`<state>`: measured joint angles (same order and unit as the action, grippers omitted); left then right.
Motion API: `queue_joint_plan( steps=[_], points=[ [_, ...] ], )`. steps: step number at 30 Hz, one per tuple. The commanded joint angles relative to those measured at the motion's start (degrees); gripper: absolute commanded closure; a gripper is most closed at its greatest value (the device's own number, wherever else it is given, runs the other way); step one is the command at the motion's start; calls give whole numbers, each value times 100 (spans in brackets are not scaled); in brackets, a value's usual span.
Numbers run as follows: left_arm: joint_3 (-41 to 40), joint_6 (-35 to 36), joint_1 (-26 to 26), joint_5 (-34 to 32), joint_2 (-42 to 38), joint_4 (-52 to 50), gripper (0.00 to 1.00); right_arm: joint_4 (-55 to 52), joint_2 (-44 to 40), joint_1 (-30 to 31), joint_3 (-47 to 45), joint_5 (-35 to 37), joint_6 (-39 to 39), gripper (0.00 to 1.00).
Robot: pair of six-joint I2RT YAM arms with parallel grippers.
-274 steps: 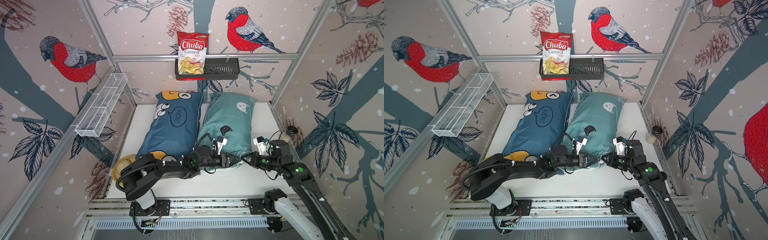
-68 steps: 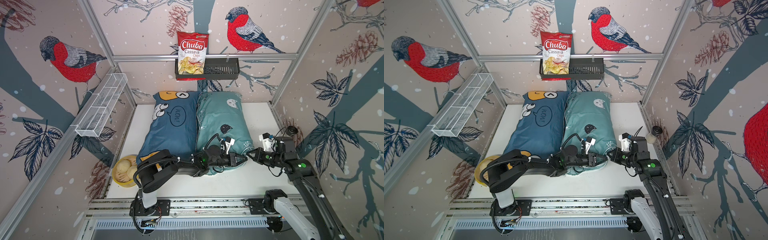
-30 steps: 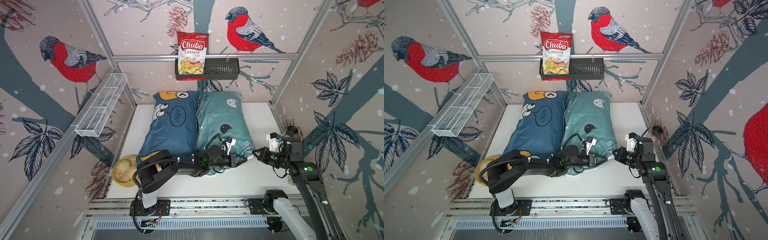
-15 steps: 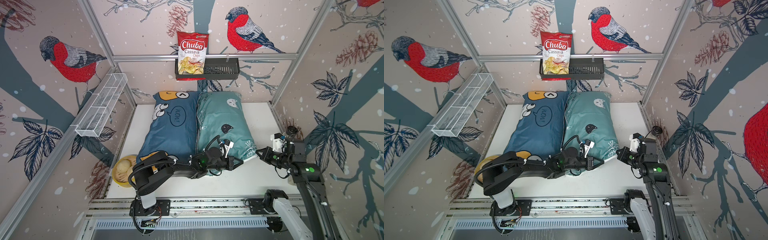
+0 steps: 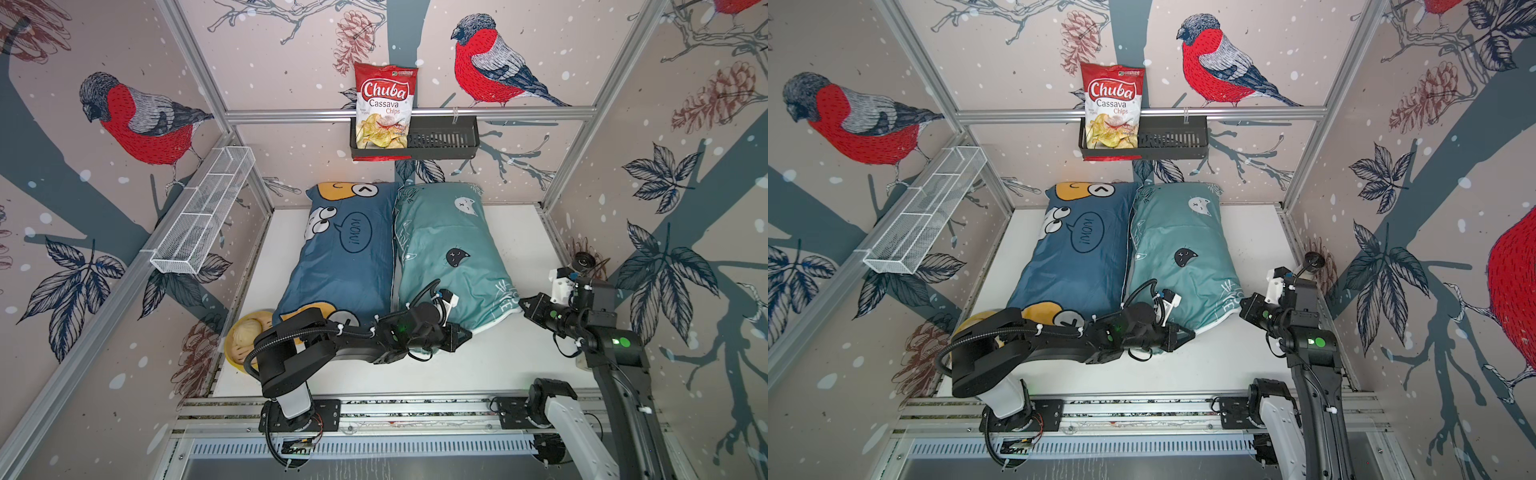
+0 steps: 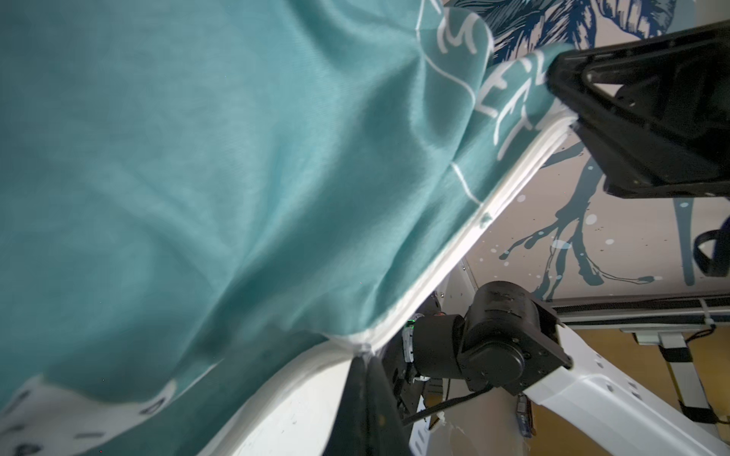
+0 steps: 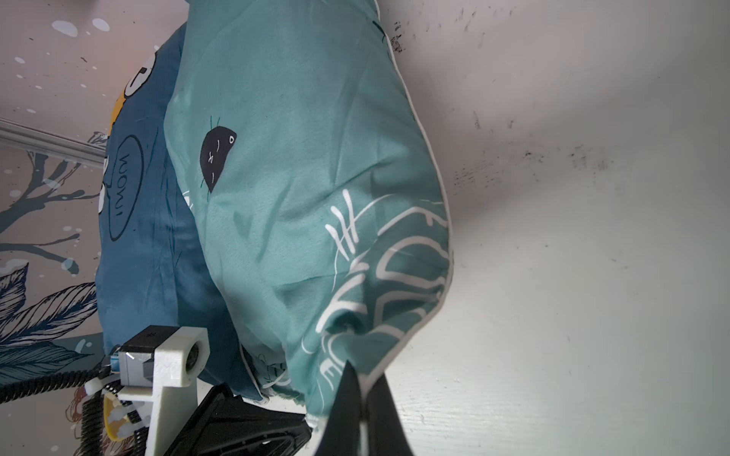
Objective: Zip up pillowcases
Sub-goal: Zip the zipper on the pillowcase.
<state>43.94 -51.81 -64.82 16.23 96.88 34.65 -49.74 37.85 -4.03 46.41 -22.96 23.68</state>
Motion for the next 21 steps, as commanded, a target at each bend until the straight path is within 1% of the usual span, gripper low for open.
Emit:
queue_joint_plan(
  steps=[1, 8, 13, 17, 21],
  points=[
    [-65, 245, -24, -274, -82, -525, 100, 364, -1, -79, 61, 324, -177, 100],
    [-114, 406, -31, -460, -227, -1155, 100, 438, 33, -256, 43, 457, -264, 100],
    [-200, 382, -31, -513, -288, -1187, 100, 424, 73, -335, 41, 633, -363, 100],
    [-328, 350, -41, -602, -336, -1235, 100, 319, 120, -457, 122, 915, -469, 100],
    [-410, 339, -66, -691, -427, -1269, 100, 416, 162, -528, 35, 725, -439, 100]
  ],
)
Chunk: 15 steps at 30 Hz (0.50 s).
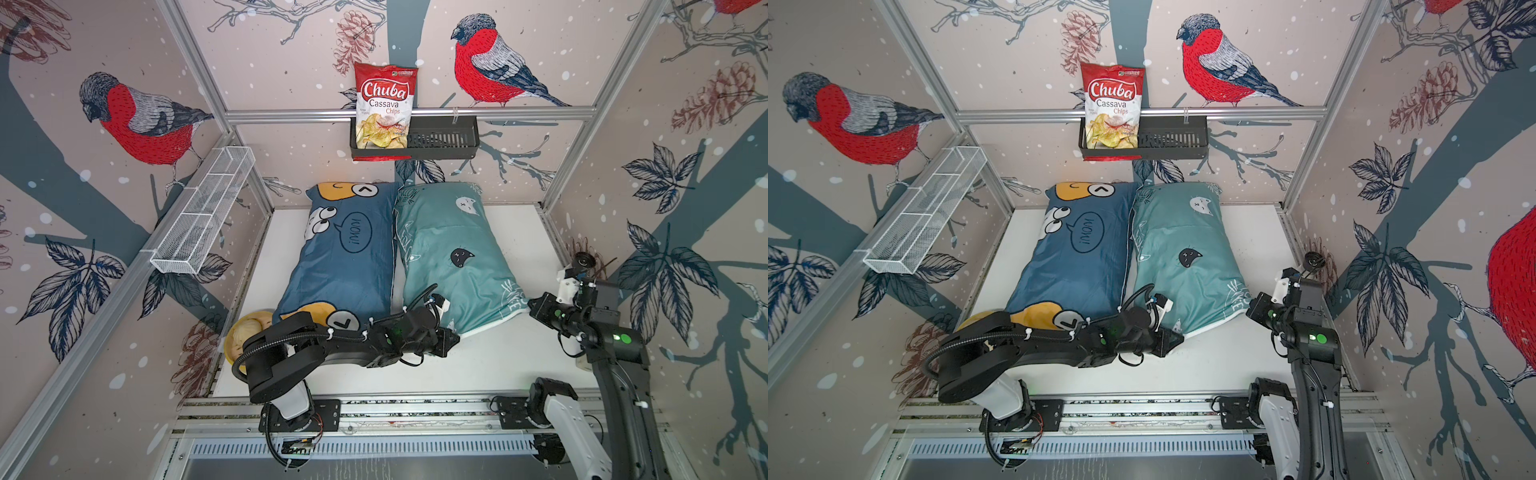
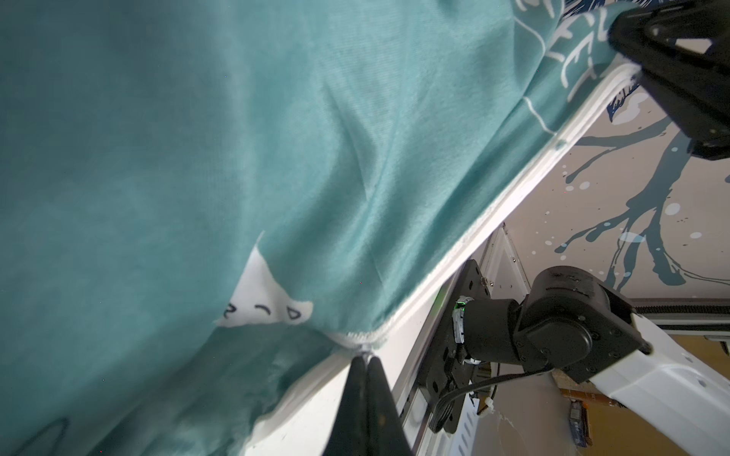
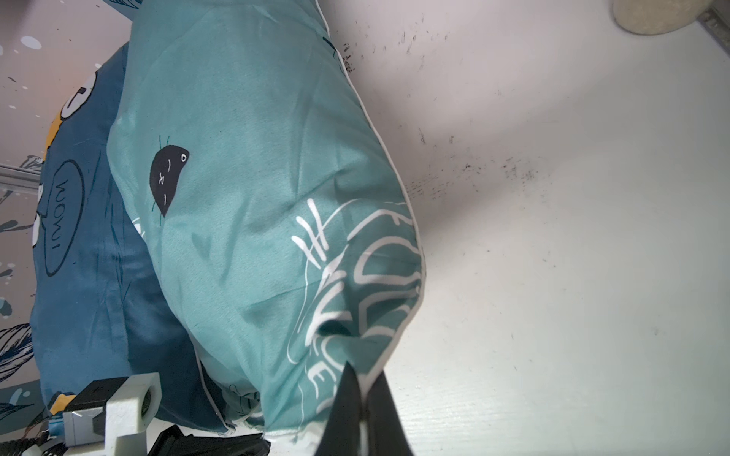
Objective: Zip up pillowcases
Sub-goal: Zip the zipper on the pillowcase.
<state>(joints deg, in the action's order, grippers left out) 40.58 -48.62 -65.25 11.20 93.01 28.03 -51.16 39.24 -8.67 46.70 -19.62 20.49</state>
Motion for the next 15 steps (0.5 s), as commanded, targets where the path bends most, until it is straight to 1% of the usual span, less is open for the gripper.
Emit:
queue_joint_plan(
  steps=[1, 3, 4, 5, 6, 7, 9, 10, 11, 15],
  points=[
    [-52, 19, -22, -182, -51, -586, 100, 555, 37, -65, -23, 279, -99, 100],
    [-46, -53, -31, -81, -41, -393, 100, 504, 57, -56, -113, -212, -123, 100],
    [-50, -98, -31, -17, -17, -263, 100, 437, 57, -48, -153, -394, -105, 98],
    [-27, -147, -32, 48, 33, -178, 100, 330, 29, -24, -199, -518, -79, 81],
    [17, -170, -31, 102, 88, -122, 100, 219, -37, 14, -246, -556, -38, 58],
    [33, -203, -38, 132, 146, -26, 100, 131, -119, 55, -278, -568, 16, 40],
    [42, -327, -40, 228, 258, 229, 100, -37, -384, 187, -435, -668, 260, 11],
    [54, -373, -40, 253, 299, 311, 100, -89, -506, 251, -538, -736, 389, 3],
    [80, -421, -40, 262, 346, 391, 100, -154, -645, 336, -671, -784, 549, 0],
    [155, -563, -58, 227, 442, 624, 100, -107, -1281, 820, -1340, -961, 1352, 0]
  ],
)
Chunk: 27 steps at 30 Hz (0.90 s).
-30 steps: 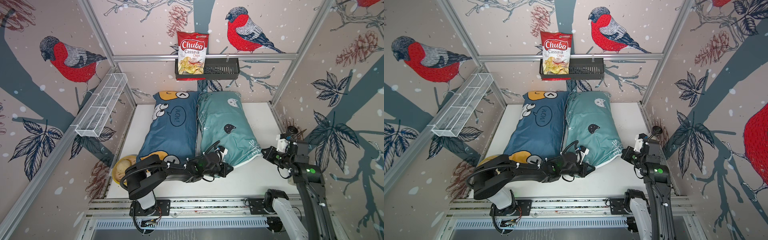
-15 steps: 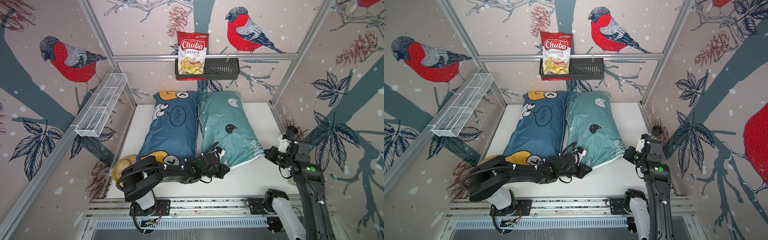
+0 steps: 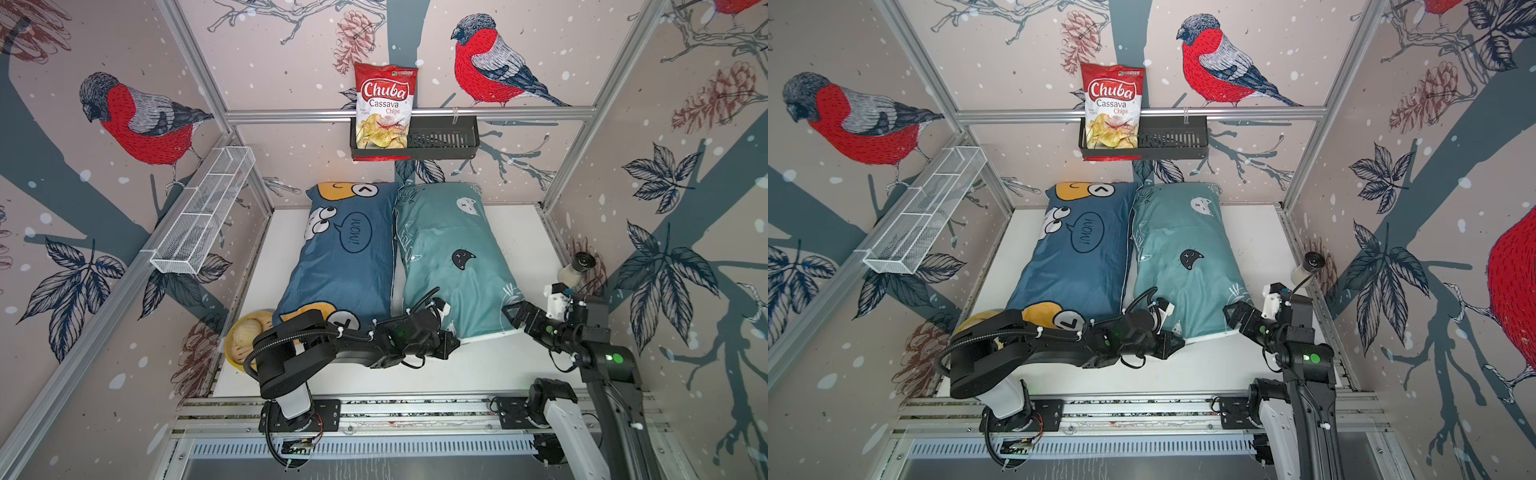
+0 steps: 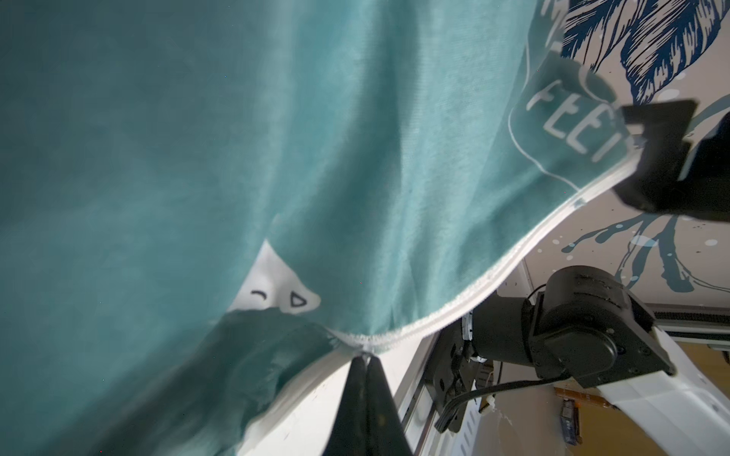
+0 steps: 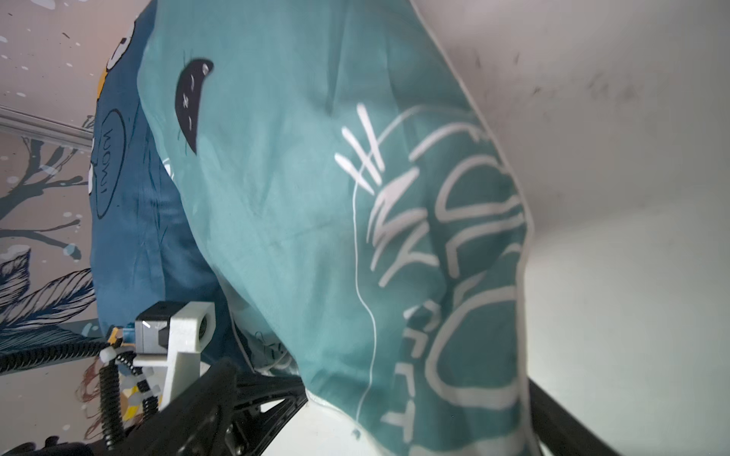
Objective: Zip up pillowcases
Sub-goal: Zip the zipper on the pillowcase.
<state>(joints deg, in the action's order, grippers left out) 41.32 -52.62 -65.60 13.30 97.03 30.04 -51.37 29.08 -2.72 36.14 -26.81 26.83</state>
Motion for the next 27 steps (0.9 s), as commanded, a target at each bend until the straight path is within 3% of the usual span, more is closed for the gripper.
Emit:
queue_joint_plan(
  steps=[1, 7, 13, 17, 24, 27],
  points=[
    [96, -166, -23, 0, 42, 428, 100, -5, -400, 369, -443, -239, 914, 1],
    [278, -119, -62, -7, 125, 318, 100, 1333, -893, 1488, -1392, -74, 2367, 7],
    [401, -109, -138, -27, 193, 246, 100, 2390, -363, 2875, -1600, 891, 2985, 15],
    [429, 10, -157, -186, 114, -19, 100, 2596, -15, 3267, -1528, 1312, 3031, 37],
    [403, 320, -163, -546, -117, -556, 100, 2260, 14, 3253, -1326, 1683, 2871, 100],
    [348, 365, -165, -592, -196, -652, 100, 2127, 39, 3154, -1282, 1824, 2772, 100]
  ],
)
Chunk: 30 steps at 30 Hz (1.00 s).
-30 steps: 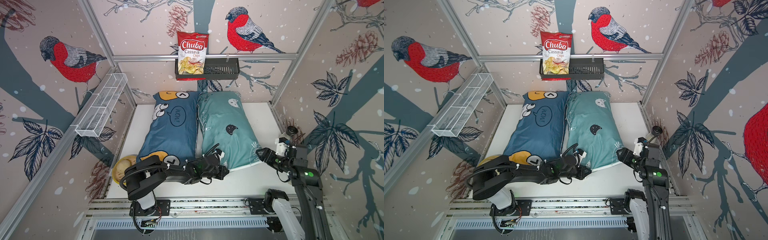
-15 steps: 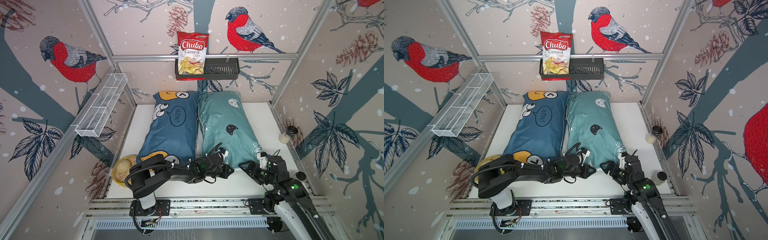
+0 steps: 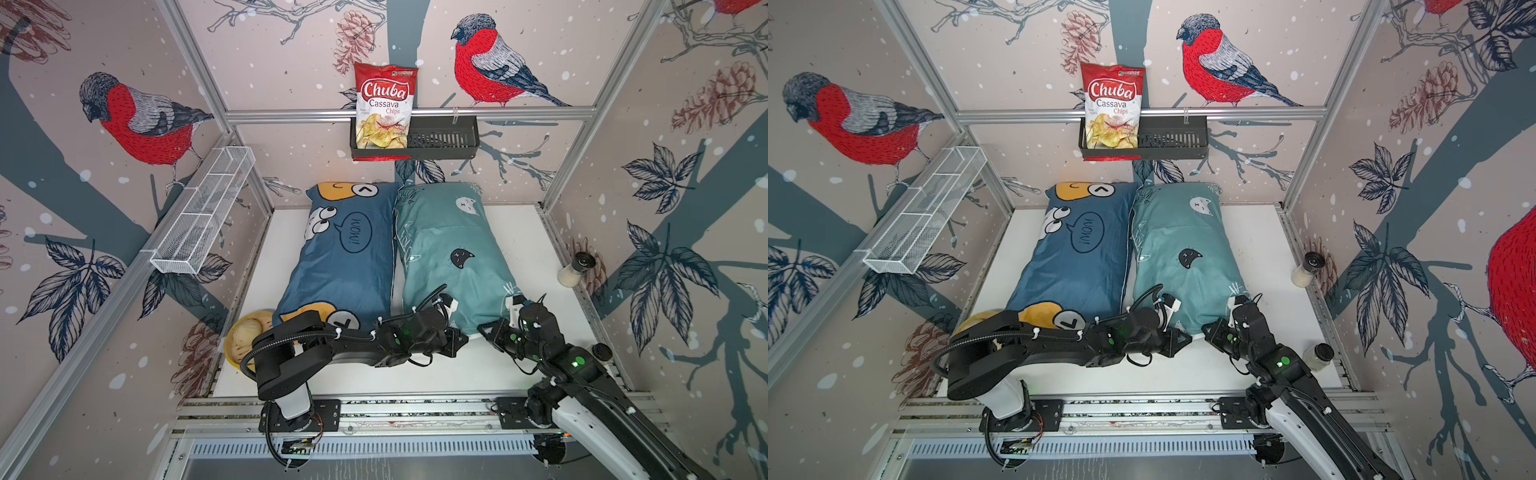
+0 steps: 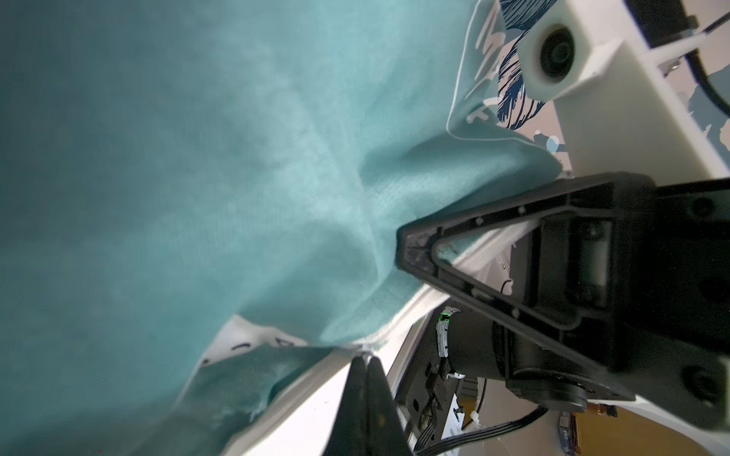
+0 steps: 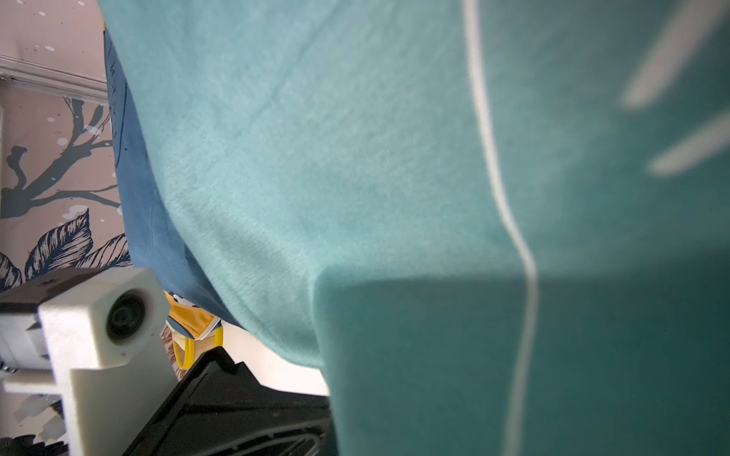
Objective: Zip up pillowcases
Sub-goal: Zip the zipper on the pillowcase.
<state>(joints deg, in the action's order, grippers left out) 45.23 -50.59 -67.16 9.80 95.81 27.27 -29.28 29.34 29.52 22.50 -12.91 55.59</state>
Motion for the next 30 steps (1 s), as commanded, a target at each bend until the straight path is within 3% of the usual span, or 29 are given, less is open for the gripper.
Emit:
queue_joint_plan(
  steps=[1, 14, 25, 30],
  points=[
    [-81, 163, -8, -261, -103, -392, 100, -134, 12, -110, 96, 500, -141, 100],
    [-751, 132, -34, -591, -523, -774, 100, -344, 25, -1495, 373, 28, -976, 100],
    [-590, 102, -61, -515, -419, -844, 100, -153, 311, -1754, 523, -150, -1300, 100],
    [-956, 9, -74, -545, -529, -1013, 100, -259, 439, -2283, 720, -284, -1732, 100]
  ],
)
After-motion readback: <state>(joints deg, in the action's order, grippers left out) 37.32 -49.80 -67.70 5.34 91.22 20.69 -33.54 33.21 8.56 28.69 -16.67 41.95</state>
